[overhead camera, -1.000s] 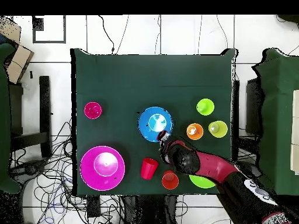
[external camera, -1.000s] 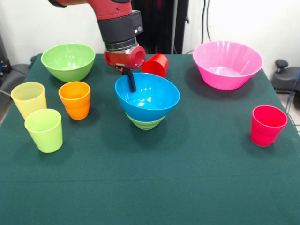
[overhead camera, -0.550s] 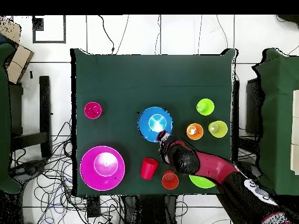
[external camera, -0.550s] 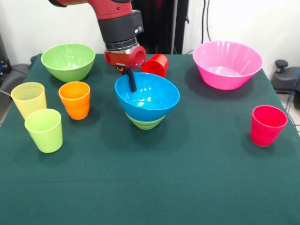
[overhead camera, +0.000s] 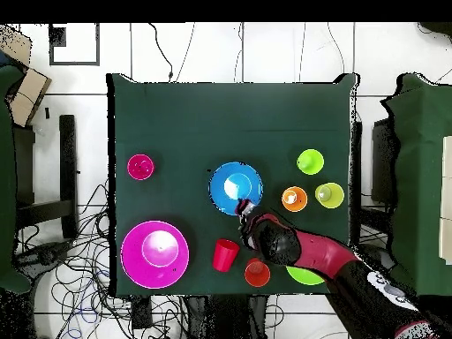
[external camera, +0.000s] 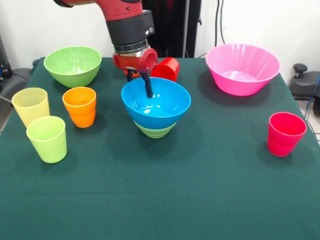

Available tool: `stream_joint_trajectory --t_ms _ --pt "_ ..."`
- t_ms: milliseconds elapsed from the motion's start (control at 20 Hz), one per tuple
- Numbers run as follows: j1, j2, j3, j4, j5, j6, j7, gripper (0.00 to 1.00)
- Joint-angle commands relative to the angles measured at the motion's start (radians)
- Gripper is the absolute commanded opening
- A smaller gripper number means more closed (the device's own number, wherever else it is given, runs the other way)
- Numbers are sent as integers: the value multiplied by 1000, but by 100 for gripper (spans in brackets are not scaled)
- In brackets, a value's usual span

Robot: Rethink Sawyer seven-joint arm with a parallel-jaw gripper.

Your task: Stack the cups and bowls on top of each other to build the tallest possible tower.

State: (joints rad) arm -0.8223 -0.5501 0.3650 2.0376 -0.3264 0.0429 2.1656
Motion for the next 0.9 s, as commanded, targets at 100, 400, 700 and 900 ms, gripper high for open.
stream_joint_trajectory --t_ms 100,400,700,900 --pt "36 21 4 10 -8 -6 86 100" --pt "53 -19 -4 -1 15 36 87 100" --pt "52 -40 3 -44 38 99 66 100" --pt "49 -60 10 -53 52 136 56 100"
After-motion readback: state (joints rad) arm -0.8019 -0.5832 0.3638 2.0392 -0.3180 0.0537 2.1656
